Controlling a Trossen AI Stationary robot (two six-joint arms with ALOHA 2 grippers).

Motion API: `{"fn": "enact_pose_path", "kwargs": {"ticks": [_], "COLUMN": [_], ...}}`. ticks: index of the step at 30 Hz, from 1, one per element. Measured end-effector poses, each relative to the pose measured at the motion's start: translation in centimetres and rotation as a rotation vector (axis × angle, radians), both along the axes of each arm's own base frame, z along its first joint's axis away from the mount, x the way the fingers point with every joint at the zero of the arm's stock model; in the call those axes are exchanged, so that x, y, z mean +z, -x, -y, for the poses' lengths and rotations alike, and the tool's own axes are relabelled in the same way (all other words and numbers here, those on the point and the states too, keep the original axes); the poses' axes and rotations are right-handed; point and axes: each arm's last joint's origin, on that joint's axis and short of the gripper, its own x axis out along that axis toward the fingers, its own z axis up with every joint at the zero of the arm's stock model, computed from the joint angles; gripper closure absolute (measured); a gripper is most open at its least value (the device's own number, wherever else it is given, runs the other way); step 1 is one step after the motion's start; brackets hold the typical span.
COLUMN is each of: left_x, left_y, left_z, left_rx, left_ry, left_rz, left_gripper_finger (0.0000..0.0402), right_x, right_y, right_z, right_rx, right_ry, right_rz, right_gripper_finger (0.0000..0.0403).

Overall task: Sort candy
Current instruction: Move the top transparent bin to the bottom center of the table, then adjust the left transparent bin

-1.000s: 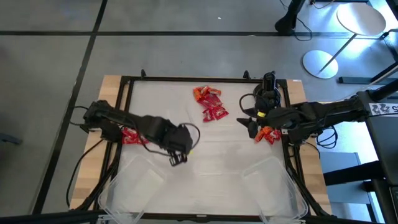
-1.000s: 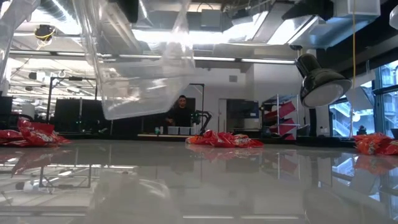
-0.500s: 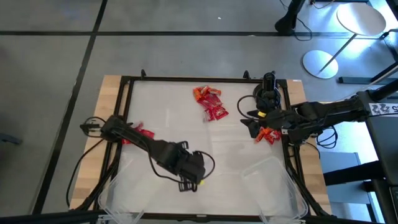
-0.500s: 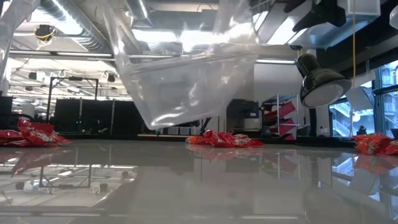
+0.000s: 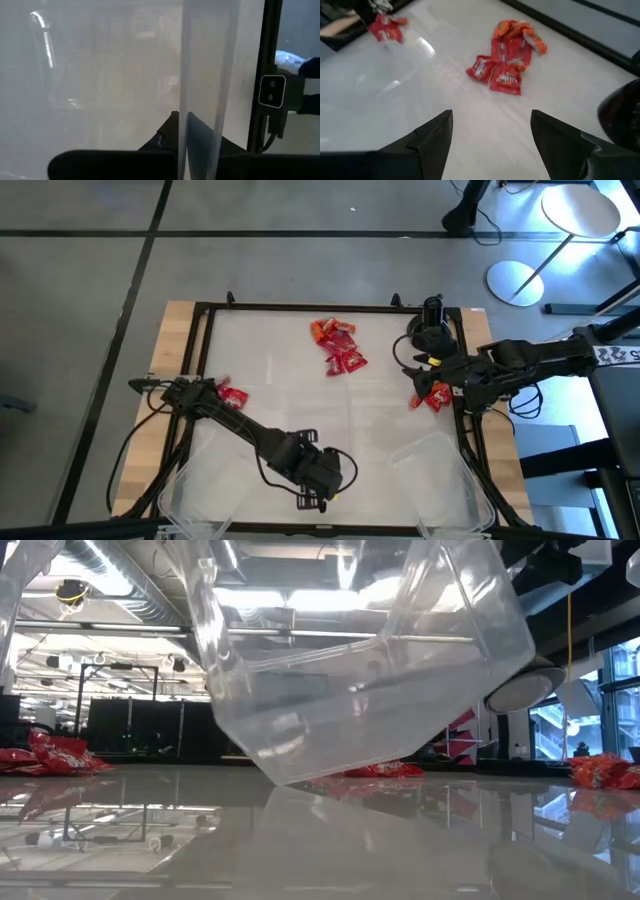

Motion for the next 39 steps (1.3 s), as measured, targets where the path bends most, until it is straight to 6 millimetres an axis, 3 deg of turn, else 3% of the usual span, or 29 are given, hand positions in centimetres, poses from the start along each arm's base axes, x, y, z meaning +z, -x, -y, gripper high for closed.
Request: {"fn": "enact_pose_path", "kwargs": {"ticks": [7,11,16,24,34,39], "left_x": [-0.9,-2.2,-2.4,-2.4,-2.4,-0.4], "left_y": [-0.5,-0.5,-0.1,-0.2,-0.5,0.1], "left_z": [1.9,2.8,3.3,4.1,3.7,3.3], "left_rx": [-0.020,-0.039,-0.117,-0.064,-0.005,0.019], "left_ry": [0.032,0.038,0.025,0.154,0.159,0.191], "left_rz": [0.055,0.026,-0.002,-0.012,-0.005,0.034], "left_gripper_finger": [0.0398,0.0398,0.0393,0.0328,0.0229,0.0197], "right_x": [0.4,0.6,0.7,0.7,0.7,0.7], "right_y": [1.3,1.9,2.2,2.3,2.3,2.2], "right_z": [0.4,0.5,0.6,0.6,0.6,0.5], "right_rx": [-0.003,-0.003,0.004,0.013,0.026,0.034], "right_ry": [0.018,0.018,0.038,0.050,0.042,0.012], "right_rz": [0.014,0.025,0.022,0.020,0.019,0.022], "right_gripper_finger": [0.0139,0.0139,0.0139,0.0139,0.0139,0.0139]}}
